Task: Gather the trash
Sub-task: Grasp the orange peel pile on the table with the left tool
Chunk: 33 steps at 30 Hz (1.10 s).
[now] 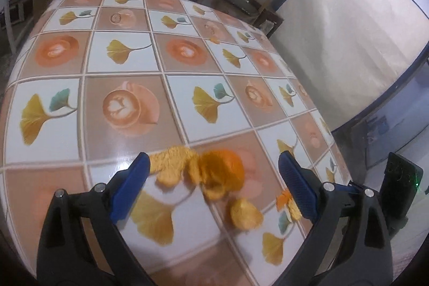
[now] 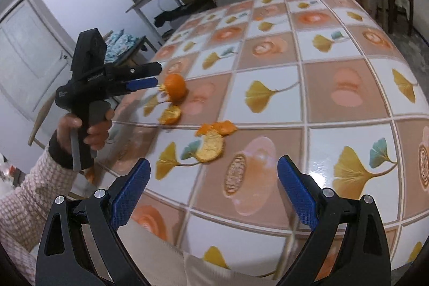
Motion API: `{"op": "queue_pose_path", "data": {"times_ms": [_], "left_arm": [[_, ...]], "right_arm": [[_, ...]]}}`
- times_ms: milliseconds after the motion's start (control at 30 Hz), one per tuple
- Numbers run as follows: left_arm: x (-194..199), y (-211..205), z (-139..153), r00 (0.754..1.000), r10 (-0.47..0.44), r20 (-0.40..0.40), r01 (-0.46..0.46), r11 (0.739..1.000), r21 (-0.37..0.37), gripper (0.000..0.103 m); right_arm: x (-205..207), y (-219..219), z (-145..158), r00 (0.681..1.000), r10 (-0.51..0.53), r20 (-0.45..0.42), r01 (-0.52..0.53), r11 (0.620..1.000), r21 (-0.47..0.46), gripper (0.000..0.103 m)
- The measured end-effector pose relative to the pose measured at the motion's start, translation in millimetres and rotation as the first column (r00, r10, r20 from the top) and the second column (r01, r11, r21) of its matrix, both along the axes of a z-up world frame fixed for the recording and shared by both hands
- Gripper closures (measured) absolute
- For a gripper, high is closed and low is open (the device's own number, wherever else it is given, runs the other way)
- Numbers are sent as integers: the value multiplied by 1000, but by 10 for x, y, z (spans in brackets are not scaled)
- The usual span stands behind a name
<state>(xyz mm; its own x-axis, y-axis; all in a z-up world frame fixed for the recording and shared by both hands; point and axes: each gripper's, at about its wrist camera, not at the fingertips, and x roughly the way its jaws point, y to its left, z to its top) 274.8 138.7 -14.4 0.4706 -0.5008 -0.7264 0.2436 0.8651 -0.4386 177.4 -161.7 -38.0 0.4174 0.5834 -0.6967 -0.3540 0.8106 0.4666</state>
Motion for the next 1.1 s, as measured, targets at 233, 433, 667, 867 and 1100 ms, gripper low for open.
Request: {"op": "queue_pose_path", "data": {"times_ms": [233,433,667,867,1100], "left_arm": [[63,-247,-101,999,-41,16,39,990,137,11],[5,-390,-136,997,-55,53,39,965,259,12],[-30,-284,-115,998,10,66,-26,966,257,32],[-78,-290,-107,998,9,63,-25,969,244,44],[-130,-302,-123,999,5,48,-13,984,180,61]], "right_arm": [[73,-33,-95,1000,-10,-29,11,1000,21,10],[93,-18,-95,1000,-6,-20,7,1000,21,10],[112,-57,-91,1000,-19,-19,19,999,26,10],[87,-109,-93,999,-36,-16,37,999,37,10],[25,-136,-34,999,-41,2,41,999,27,10]]}}
